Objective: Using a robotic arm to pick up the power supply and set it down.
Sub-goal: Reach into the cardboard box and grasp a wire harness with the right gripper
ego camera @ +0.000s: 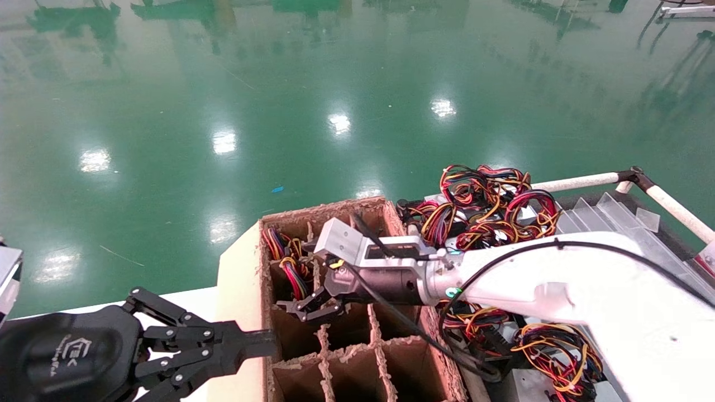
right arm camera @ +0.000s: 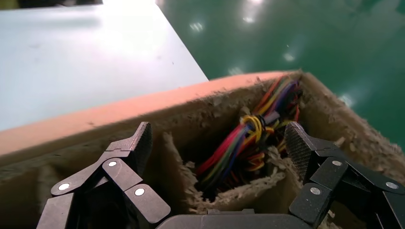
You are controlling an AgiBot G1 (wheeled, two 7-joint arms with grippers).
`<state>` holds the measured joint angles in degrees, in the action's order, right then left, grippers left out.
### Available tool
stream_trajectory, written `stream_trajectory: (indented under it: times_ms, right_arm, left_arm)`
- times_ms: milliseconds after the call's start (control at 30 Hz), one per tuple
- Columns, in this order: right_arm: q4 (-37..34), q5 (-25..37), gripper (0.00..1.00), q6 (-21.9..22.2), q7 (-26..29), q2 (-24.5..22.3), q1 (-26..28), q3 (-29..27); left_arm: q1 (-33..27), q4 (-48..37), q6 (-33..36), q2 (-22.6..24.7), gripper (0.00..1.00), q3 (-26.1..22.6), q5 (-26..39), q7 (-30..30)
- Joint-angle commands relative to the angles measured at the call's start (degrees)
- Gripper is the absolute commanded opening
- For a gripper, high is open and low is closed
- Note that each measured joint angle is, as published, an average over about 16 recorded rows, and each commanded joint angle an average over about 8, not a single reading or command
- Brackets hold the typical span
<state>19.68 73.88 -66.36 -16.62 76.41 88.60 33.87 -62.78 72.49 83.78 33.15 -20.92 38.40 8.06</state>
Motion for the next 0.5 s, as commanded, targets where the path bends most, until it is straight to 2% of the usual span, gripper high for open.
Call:
stream_trajectory:
  times_ms: [33,167,233,267,333,500]
  right_arm:
    - [-2.42,0.17,0.89,1.44,-1.96,1.53,0.42,0.21]
    - [-1.80,-1.87,0.41,3.57,-2.77,1.95,-0.22,1.45]
    - [-1.13,-2.95,0.16,4.68,-2.67,2.02,-0.57,2.41]
    - [-0.81,-3.40,0.08,5.23,-2.53,2.04,-0.72,2.97]
    - [-0.17,-4.29,0.00,6.37,-2.10,2.07,-1.00,4.23]
    - [1.17,-6.11,0.00,9.57,-0.68,2.11,-1.49,7.78]
  left_arm:
    - [0.00,0.00,0.00,0.00,0.30,0.00,0.00,0.00]
    - [0.00,0.00,0.00,0.00,0.79,0.00,0.00,0.00]
    - [0.00,0.00,0.00,0.00,0.96,0.00,0.00,0.00]
    - [0.00,0.00,0.00,0.00,1.00,-0.01,0.00,0.00]
    - [0.00,0.00,0.00,0.00,1.00,-0.01,0.00,0.00]
    - [0.00,0.00,0.00,0.00,1.00,-0.01,-0.01,0.00]
